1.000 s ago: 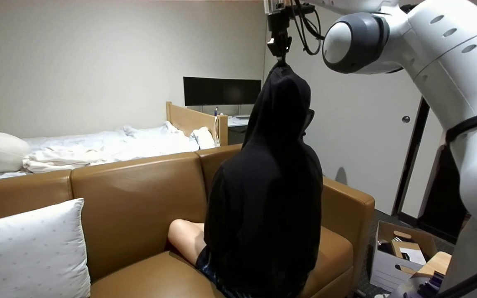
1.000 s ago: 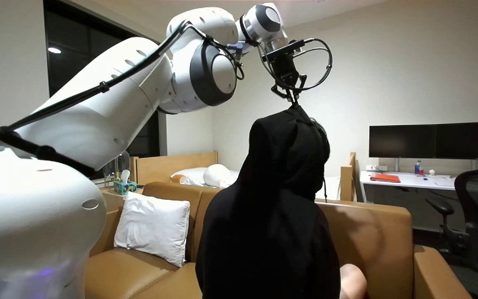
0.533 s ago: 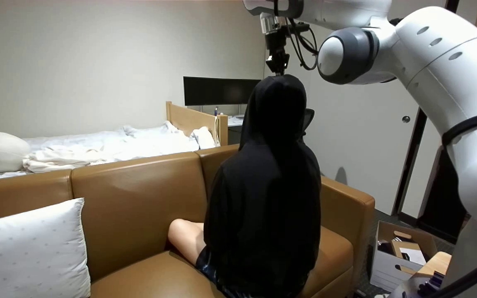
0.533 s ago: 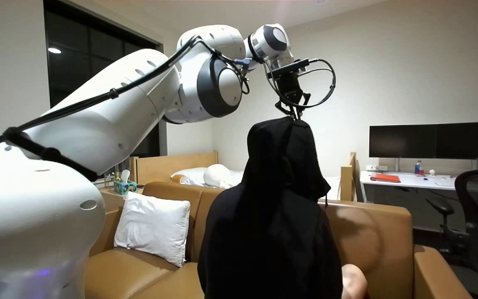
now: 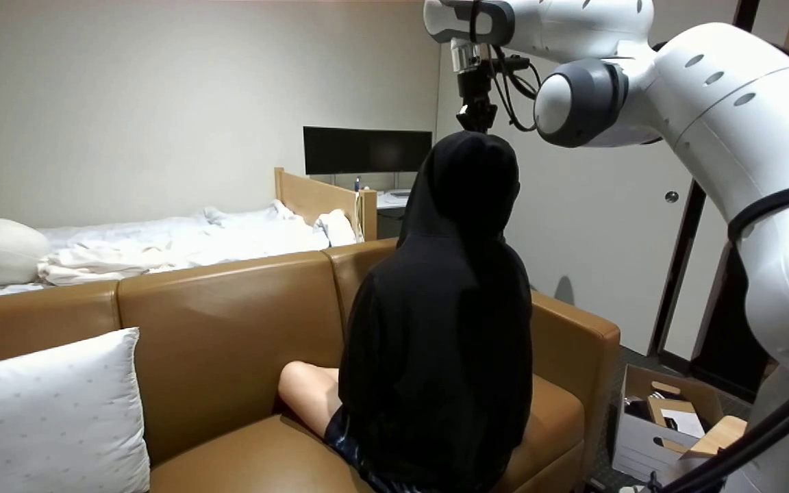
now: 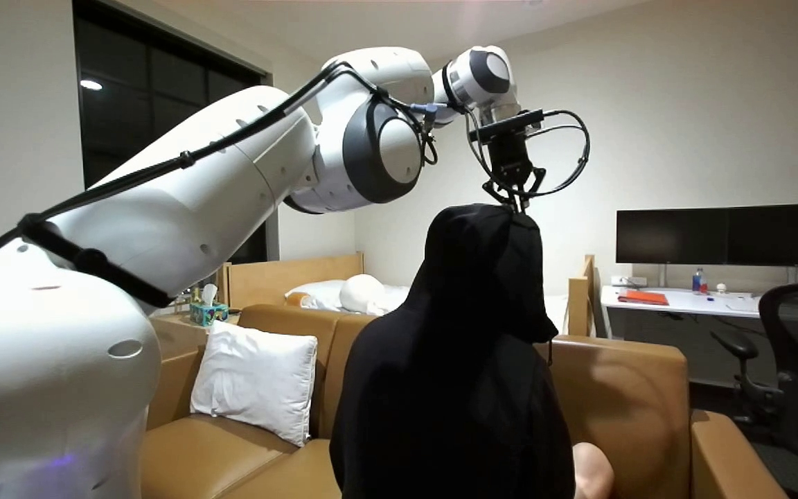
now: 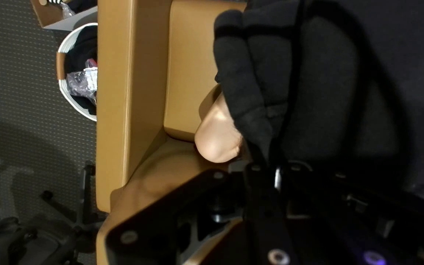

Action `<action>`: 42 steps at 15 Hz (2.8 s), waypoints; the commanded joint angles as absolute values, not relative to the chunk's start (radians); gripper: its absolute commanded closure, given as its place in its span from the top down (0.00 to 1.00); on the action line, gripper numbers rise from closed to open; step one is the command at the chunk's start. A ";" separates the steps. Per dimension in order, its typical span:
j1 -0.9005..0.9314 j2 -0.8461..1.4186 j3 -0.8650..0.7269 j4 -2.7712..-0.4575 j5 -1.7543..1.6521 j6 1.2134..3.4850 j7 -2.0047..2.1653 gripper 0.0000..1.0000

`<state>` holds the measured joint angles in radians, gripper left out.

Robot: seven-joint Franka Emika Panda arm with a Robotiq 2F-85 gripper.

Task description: Put the hood of the hoodie on the head of the person.

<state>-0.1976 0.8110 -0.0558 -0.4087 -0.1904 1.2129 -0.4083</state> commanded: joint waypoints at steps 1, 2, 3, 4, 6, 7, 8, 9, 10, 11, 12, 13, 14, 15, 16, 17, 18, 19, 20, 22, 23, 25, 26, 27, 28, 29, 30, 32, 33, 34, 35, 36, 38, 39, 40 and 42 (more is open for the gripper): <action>-0.218 0.806 -0.053 -0.448 -0.166 1.216 -0.351 0.02; -0.218 0.807 -0.052 -0.447 -0.164 1.218 -0.339 0.02; -0.217 0.806 -0.051 -0.447 -0.163 1.217 -0.333 0.02; -0.217 0.807 -0.049 -0.446 -0.162 1.219 -0.329 0.02; -0.216 0.806 -0.047 -0.446 -0.161 1.219 -0.318 0.02; -0.216 0.806 -0.046 -0.446 -0.161 1.219 -0.313 0.02; -0.217 0.806 -0.044 -0.446 -0.160 1.219 -0.306 0.02; -0.218 0.805 -0.042 -0.447 -0.160 1.216 -0.301 0.02; -0.217 0.803 -0.043 -0.448 -0.162 1.213 -0.301 0.02; -0.218 0.801 -0.042 -0.450 -0.162 1.208 -0.305 0.02; -0.217 0.799 -0.043 -0.449 -0.164 1.205 -0.300 0.02; -0.217 0.800 -0.046 -0.446 -0.166 1.209 -0.291 0.32; -0.219 0.798 -0.044 -0.446 -0.165 1.209 -0.289 0.33; -0.221 0.797 -0.044 -0.445 -0.162 1.209 -0.280 0.38; -0.224 0.796 -0.045 -0.445 -0.163 1.209 -0.274 0.46; -0.227 0.794 -0.044 -0.444 -0.162 1.209 -0.271 0.51; -0.230 0.792 -0.043 -0.445 -0.162 1.208 -0.267 0.58; -0.233 0.790 -0.042 -0.445 -0.160 1.206 -0.268 0.64; -0.237 0.788 -0.041 -0.445 -0.159 1.206 -0.266 0.70; -0.242 0.782 -0.039 -0.445 -0.155 1.203 -0.257 0.83; -0.245 0.779 -0.038 -0.444 -0.154 1.203 -0.255 0.90; -0.252 0.770 -0.035 -0.444 -0.149 1.199 -0.240 1.00; -0.257 0.763 -0.032 -0.444 -0.144 1.196 -0.234 1.00; -0.263 0.757 -0.029 -0.445 -0.139 1.193 -0.226 1.00; -0.269 0.749 -0.026 -0.445 -0.131 1.189 -0.217 1.00; -0.277 0.740 -0.023 -0.446 -0.118 1.184 -0.212 1.00; -0.283 0.732 -0.023 -0.447 -0.108 1.180 -0.202 1.00; -0.297 0.715 -0.021 -0.448 -0.088 1.175 -0.185 1.00; -0.305 0.706 -0.019 -0.448 -0.075 1.172 -0.177 1.00; -0.311 0.698 -0.019 -0.447 -0.066 1.172 -0.170 1.00; -0.315 0.691 -0.019 -0.447 -0.057 1.172 -0.164 1.00; -0.317 0.682 -0.020 -0.447 -0.049 1.172 -0.155 1.00; -0.318 0.668 -0.020 -0.447 -0.035 1.171 -0.141 1.00; -0.316 0.661 -0.021 -0.448 -0.030 1.166 -0.130 1.00; -0.313 0.654 -0.022 -0.450 -0.027 1.158 -0.121 1.00; -0.306 0.641 -0.020 -0.448 -0.022 1.134 -0.102 1.00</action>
<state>-0.3052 0.6883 -0.0333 -0.4064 -0.0528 1.1717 -0.1612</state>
